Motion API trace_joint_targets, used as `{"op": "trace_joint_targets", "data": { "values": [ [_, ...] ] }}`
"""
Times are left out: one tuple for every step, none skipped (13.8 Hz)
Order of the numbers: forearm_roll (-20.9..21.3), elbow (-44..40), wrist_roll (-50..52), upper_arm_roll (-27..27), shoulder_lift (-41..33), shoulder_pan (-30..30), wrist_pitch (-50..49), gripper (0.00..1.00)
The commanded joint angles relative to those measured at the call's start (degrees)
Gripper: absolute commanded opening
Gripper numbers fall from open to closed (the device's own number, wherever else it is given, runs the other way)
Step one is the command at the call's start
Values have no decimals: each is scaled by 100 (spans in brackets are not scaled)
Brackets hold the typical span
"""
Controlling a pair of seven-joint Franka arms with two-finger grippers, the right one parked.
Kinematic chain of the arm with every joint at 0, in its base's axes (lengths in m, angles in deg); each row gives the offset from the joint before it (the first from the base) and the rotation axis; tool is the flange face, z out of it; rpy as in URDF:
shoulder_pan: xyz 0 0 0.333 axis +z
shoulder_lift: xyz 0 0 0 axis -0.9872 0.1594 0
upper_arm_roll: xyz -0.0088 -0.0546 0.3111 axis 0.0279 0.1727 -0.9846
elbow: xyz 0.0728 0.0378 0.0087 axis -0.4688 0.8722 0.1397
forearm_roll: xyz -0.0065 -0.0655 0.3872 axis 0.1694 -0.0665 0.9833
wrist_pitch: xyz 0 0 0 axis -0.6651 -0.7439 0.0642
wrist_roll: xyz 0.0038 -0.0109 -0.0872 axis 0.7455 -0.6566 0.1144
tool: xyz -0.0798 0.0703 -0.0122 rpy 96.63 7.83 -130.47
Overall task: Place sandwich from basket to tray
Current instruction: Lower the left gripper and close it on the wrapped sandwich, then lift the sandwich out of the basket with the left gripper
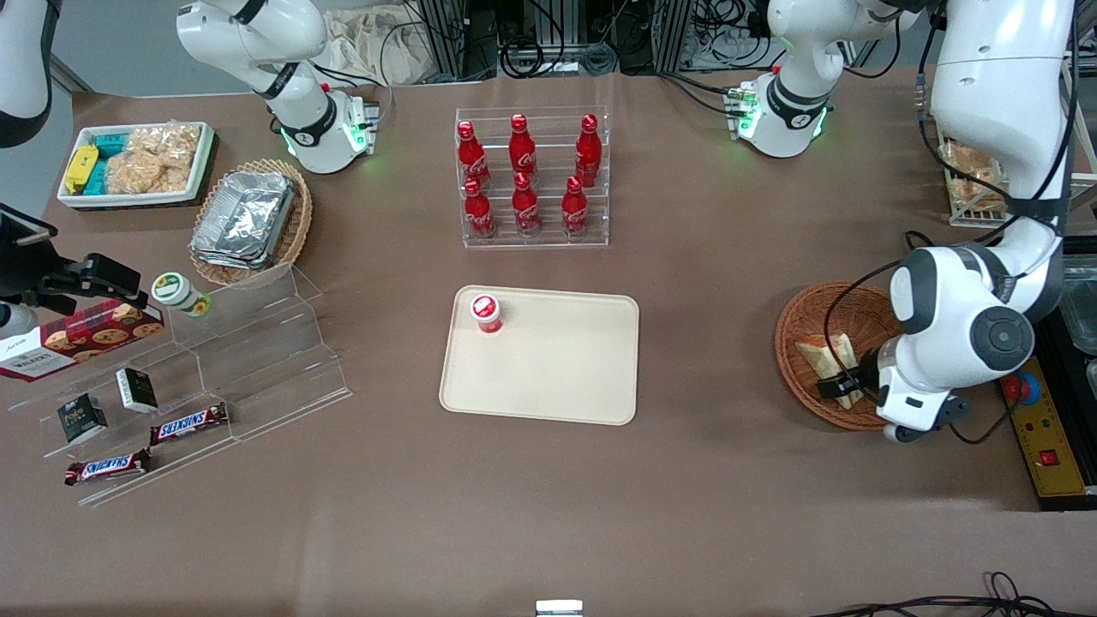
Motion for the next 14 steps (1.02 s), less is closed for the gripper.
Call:
{"op": "trace_joint_targets", "data": {
  "values": [
    [65,183,155,-1,-22,-37,141,100],
    [74,236,155,-1,-30,-37,141,100],
    [74,280,189,-1,-39,-37,141,97],
    [100,332,225,-1,-48,-45,132,92],
    [118,402,234,-1,-65,-45,132,85],
    [127,438,234,-1,-100,-45,124,75],
    [127,456,234,-1,-127,-45,106,62],
    [127,465,234,-1,-153,-45,89,49],
    [127,456,234,-1,-162,-45,45,36],
    [127,447,225,-1,-206,-37,-16,24],
    [127,438,216,-1,-285,-37,-87,15],
    [144,395,190,-1,-433,-37,-253,11],
    [153,333,181,8,-618,-37,-446,10],
    [179,220,172,25,-819,-45,-674,9]
  ]
}}
